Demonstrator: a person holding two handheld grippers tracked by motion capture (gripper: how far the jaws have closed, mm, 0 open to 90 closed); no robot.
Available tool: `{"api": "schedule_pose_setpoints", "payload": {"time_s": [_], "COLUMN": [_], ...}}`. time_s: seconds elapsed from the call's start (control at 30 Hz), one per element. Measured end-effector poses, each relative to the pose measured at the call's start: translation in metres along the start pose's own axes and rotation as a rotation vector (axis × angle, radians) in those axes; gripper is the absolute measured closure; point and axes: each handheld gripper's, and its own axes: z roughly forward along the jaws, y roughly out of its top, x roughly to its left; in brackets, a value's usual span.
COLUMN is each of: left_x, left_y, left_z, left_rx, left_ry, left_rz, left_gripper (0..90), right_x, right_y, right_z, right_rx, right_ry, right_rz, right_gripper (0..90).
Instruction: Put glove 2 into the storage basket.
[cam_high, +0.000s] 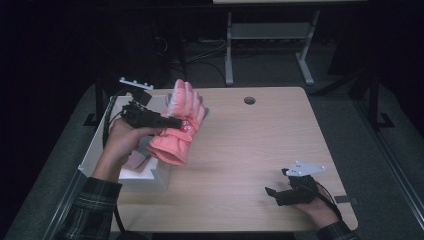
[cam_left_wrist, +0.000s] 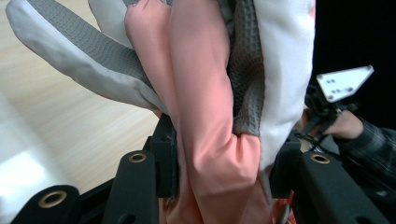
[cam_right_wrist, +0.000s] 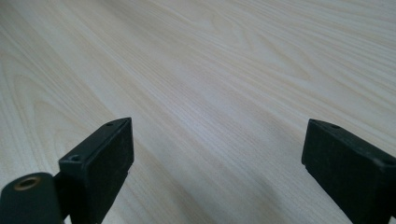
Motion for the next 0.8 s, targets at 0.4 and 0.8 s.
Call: {"api": "schedule_pose_setpoints", "payload": {"time_s": [0.4,0.8], "left_x": [0.053,0.101], "left_y": [-0.022,-0.054], "left_z": [-0.049,-0.027], "left_rx": [-0.065,-0.008], "left_ry": [0.117,0.17], "left_rz": [-0.12,-0.223], "left_gripper": [55.9,55.5], "right_x": [-0.002,-0.002], "right_y": [-0.001,-0.004], "right_z": [0.0,-0.002], "right_rx": [0.004,0.011], "right_ry": [-0.007,-0.021], "right_rz": [0.007,0.023], "right_gripper": [8.8,8.8]}}
